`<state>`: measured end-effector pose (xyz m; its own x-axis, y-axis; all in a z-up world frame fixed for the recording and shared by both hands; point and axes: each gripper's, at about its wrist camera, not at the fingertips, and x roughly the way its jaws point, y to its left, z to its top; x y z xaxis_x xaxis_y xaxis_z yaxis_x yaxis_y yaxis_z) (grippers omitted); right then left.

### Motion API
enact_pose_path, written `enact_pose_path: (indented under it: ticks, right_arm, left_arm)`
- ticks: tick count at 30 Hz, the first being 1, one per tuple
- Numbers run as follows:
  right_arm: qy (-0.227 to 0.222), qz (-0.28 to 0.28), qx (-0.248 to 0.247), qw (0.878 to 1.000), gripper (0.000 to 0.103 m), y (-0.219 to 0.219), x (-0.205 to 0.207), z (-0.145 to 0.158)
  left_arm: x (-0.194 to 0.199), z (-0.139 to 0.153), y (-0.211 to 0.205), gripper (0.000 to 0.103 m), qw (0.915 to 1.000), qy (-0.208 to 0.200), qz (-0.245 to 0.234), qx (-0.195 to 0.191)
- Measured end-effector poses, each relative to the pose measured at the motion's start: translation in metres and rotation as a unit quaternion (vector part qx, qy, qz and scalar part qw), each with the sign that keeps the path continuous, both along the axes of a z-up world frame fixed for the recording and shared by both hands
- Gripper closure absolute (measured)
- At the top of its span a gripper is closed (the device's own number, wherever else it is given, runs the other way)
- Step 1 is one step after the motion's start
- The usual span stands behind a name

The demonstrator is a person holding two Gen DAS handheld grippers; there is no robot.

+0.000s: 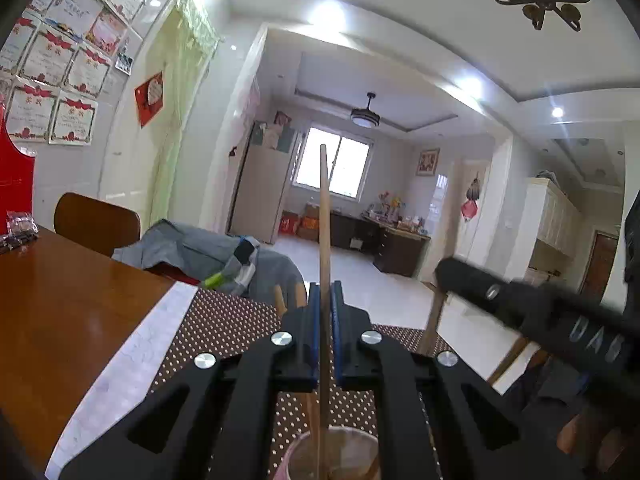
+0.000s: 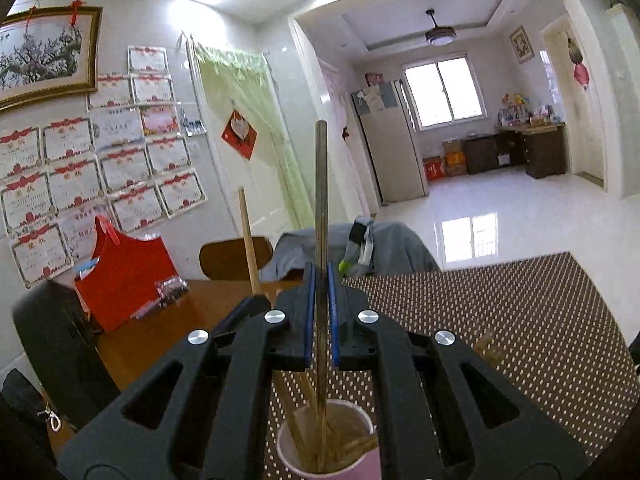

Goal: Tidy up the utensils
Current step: 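Open the right tool and the left tool to drop chopsticks into the cup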

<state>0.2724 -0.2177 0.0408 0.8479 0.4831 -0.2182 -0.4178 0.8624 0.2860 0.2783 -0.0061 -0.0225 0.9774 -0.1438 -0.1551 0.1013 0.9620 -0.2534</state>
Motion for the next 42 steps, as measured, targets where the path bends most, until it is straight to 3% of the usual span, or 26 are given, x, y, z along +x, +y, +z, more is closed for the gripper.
enact_pose_path:
  ticks: [2, 3, 4, 10, 17, 27, 42]
  right_arm:
    - [0.006, 0.0, -0.003, 1.0, 0.096, 0.0, -0.002, -0.006]
    - [0.008, 0.0, -0.004, 1.0, 0.096, 0.0, -0.003, -0.007]
    - [0.011, 0.001, -0.005, 1.0, 0.096, 0.0, -0.005, -0.008]
    - [0.009, 0.0, -0.016, 1.0, 0.096, -0.004, -0.017, -0.009]
    - [0.015, -0.008, -0.025, 1.0, 0.096, -0.007, -0.029, -0.016]
    - [0.02, -0.009, -0.043, 0.999, 0.096, 0.0, -0.041, -0.025]
    - [0.056, -0.002, -0.063, 0.996, 0.096, 0.005, -0.049, -0.044]
  left_arm:
    - [-0.002, 0.0, 0.0, 0.092, 1.0, 0.009, -0.003, 0.003]
    - [-0.003, 0.0, 0.0, 0.086, 0.9999, 0.012, -0.004, 0.004]
    - [-0.005, 0.0, 0.001, 0.074, 0.9999, 0.012, -0.002, 0.003]
    - [-0.019, 0.008, 0.001, 0.072, 0.9997, 0.013, 0.007, 0.017]
    - [-0.042, 0.016, 0.005, 0.058, 0.9975, 0.013, 0.047, 0.052]
    - [-0.064, 0.018, 0.006, 0.054, 0.9901, 0.025, 0.088, 0.106]
    - [-0.075, 0.007, 0.013, 0.053, 0.9865, 0.078, 0.09, 0.112]
